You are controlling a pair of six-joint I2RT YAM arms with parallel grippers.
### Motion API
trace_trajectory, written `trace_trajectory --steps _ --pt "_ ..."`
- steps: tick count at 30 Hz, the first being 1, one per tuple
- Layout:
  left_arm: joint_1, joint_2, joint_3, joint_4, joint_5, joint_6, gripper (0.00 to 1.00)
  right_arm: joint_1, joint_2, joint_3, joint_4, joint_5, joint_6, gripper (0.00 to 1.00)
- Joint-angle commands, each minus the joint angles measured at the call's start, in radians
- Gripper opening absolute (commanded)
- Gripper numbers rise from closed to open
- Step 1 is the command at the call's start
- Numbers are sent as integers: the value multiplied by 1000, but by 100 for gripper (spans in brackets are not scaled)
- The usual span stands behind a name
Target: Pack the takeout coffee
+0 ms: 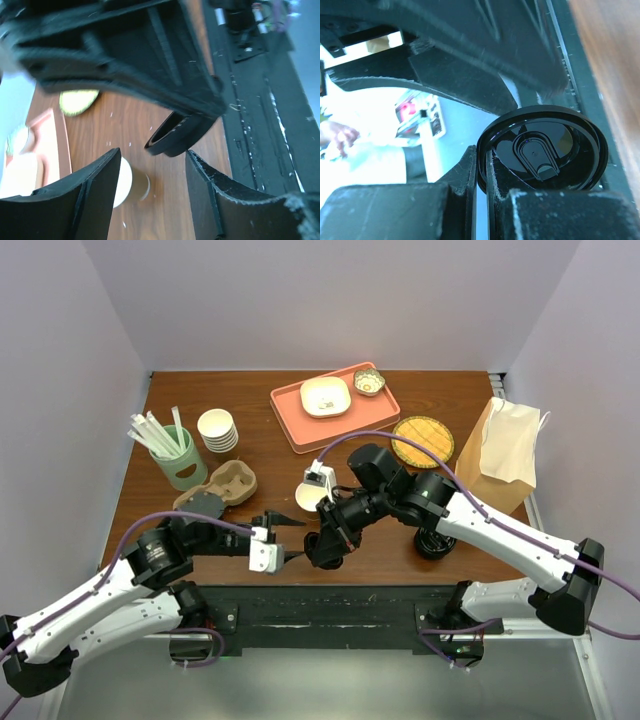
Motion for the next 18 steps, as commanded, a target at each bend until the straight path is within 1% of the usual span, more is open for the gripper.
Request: trace_trajectory --steps 1,4,9,12,14,15,16,18 --pt "2 28 71 -61 199 146 59 3 4 16 74 -96 5 3" --pt "2 45 79 -87 202 173 59 3 5 13 133 -116 40 3" --pt "2 36 56 -8 194 167 60 3 21 17 137 -131 47 3" --pt "2 54 64 11 202 169 57 3 21 17 144 -131 51 4" --pt "2 63 68 14 204 160 51 3 13 23 141 -122 56 5" --pt "1 67 73 15 202 132 48 3 4 27 141 -114 60 6" --pt "2 67 71 24 199 115 42 3 -1 30 141 -85 69 7" --pt "2 68 71 43 190 45 37 3 -18 43 141 -56 76 10"
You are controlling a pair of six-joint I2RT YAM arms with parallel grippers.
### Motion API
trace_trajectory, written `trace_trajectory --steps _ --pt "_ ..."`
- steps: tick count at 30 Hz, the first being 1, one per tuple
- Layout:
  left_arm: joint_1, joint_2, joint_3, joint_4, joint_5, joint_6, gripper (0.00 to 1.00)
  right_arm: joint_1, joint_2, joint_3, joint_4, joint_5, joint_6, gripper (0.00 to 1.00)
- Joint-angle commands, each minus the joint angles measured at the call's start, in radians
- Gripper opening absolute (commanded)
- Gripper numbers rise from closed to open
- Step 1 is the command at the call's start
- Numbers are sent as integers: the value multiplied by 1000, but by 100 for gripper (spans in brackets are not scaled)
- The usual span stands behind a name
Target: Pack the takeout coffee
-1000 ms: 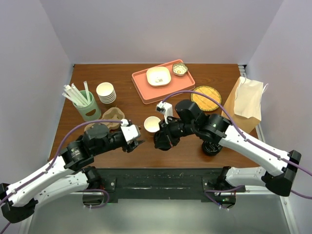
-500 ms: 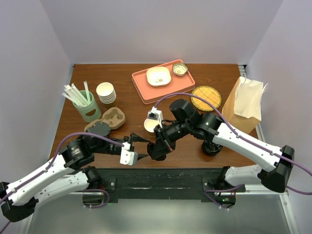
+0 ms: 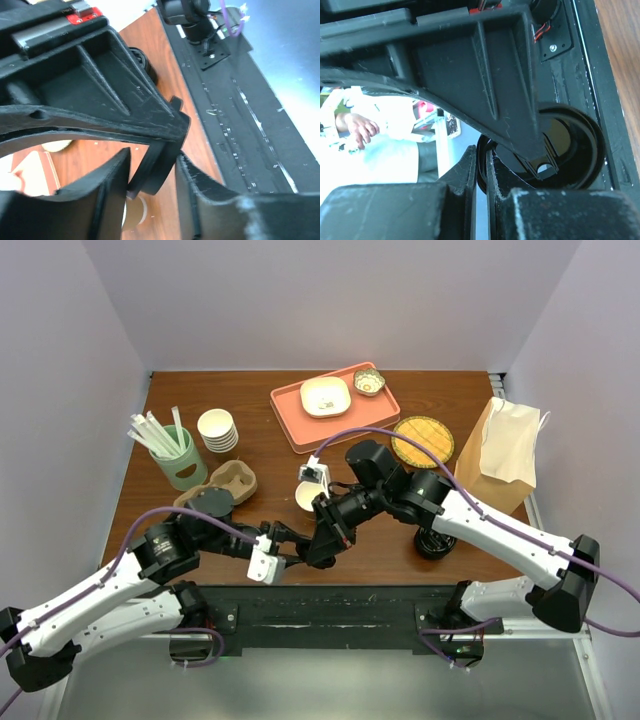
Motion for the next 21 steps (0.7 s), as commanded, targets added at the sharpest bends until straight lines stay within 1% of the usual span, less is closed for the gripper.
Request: trace_trajectory --steps 1,2,3,4,5,7,8,9,10,11,12,14,15,16,17,18,19,20,21 --pt "3 5 31 102 1 -105 34 3 -45 49 36 89 34 12" --pt "3 4 28 112 -4 -128 32 3 -49 71 26 115 34 14" --pt "3 2 26 123 -22 -184 30 3 -57 82 18 147 33 22" --pt "3 1 26 151 -36 -218 27 0 -63 95 -8 227 33 26" --pt "3 1 28 163 -50 -252 25 0 -68 124 -22 276 31 28" --pt "3 5 31 198 -114 -359 22 -5 -94 151 -34 356 61 40" --pt "3 11 31 209 -145 -404 22 -6 -100 192 -46 500 78 45" --pt "3 19 35 217 -207 -489 22 -6 -103 218 -68 575 100 52" --pt "3 23 37 231 -238 -531 23 -6 -105 246 -112 655 135 53" --pt "3 40 37 238 -266 -572 23 -6 -111 296 -128 790 151 54" --pt "3 50 43 244 -307 -652 23 -6 -115 316 -148 845 175 55" --pt "3 83 52 264 -369 -738 22 -5 -146 333 -177 931 186 55" --pt "3 94 65 275 -393 -828 20 -6 -158 333 -192 1026 201 55" --pt "3 103 69 295 -421 -881 20 -5 -173 330 -232 1071 213 55" --pt "3 115 75 304 -483 -933 20 -6 -199 317 -247 1112 218 53" --pt "3 122 84 318 -524 -1037 20 -6 -215 303 -258 1160 230 52" --pt "3 128 88 320 -565 -1083 20 -6 -226 278 -270 1174 234 51" --pt "3 129 89 315 -666 -1132 20 -6 -246 266 -270 1175 232 49" --pt "3 132 100 292 -738 -1239 22 -5 -250 254 -272 1172 232 48"
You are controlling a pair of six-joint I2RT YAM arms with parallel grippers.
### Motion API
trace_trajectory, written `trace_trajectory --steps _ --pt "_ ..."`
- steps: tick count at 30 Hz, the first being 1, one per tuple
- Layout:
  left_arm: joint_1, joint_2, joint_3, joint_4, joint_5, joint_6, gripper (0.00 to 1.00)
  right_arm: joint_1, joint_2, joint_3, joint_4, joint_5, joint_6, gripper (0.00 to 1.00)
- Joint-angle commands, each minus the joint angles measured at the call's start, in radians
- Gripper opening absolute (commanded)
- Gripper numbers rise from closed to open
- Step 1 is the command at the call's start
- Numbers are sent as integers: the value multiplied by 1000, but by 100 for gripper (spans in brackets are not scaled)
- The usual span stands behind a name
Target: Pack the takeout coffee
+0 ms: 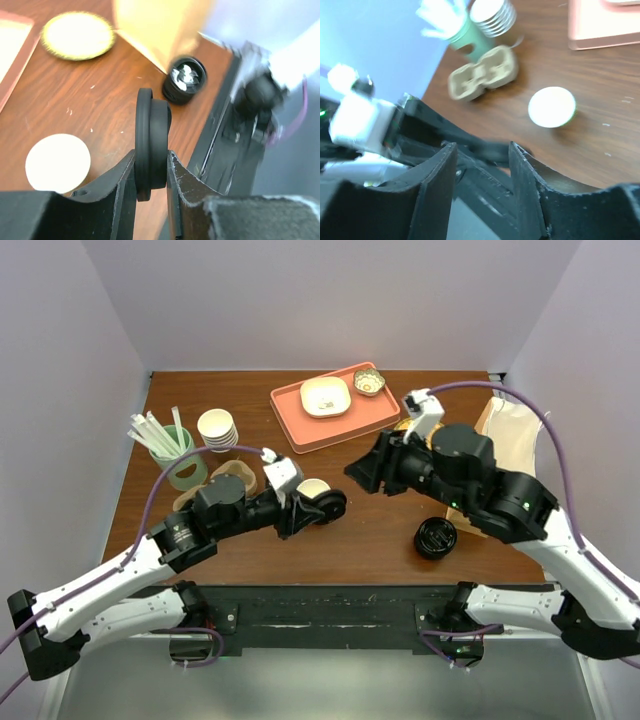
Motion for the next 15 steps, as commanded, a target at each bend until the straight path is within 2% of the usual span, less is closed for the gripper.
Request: trace_trajectory --steps 1,2,6,15 --pt "-1 4 74 41 -363 -440 22 1 -41 -55 -82 182 45 46" --pt "-1 6 82 33 -427 -492 23 1 -42 -61 -85 181 49 42" --pt "-1 7 112 99 -434 -606 22 1 -23 -69 -82 155 20 38" --pt "-1 36 172 98 -363 -692 21 1 53 -61 25 61 -34 36"
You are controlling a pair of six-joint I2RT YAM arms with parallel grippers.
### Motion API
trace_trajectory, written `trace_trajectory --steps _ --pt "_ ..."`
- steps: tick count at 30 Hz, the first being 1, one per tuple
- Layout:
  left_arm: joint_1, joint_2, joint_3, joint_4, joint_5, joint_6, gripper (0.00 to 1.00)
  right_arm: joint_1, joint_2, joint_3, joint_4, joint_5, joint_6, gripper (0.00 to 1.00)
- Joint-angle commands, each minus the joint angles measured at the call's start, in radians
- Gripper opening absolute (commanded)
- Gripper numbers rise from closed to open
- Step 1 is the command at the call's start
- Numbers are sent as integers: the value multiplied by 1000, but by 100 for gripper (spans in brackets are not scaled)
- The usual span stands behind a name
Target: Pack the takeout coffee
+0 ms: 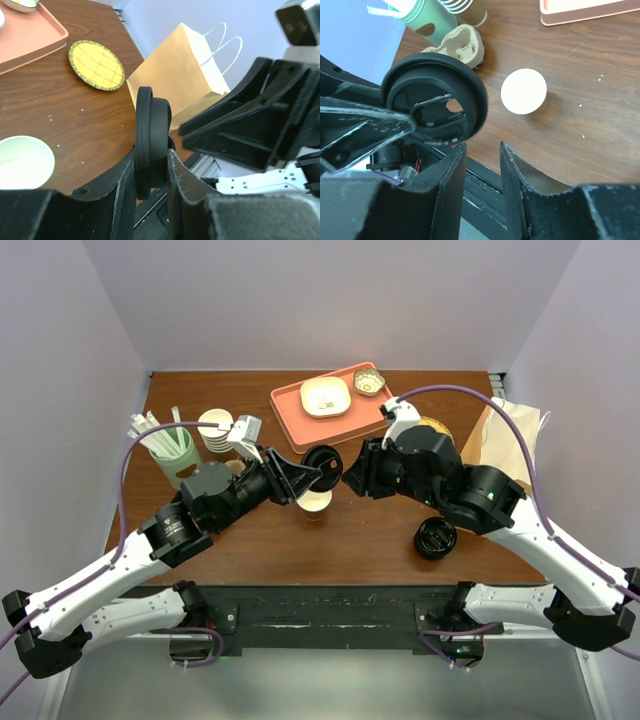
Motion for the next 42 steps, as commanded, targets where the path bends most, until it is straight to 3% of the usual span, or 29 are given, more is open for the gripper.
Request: trace_trajectory --steps 1,9,21,42 --pt "-1 18 53 52 10 -83 21 1 9 2 82 -23 -29 37" --pt "-1 14 50 50 13 -86 20 1 24 9 91 -32 -43 40" --pt "-1 11 27 44 9 -81 18 1 47 54 50 60 -32 39" --pt "-1 4 4 41 7 -83 18 1 57 92 65 35 -28 34"
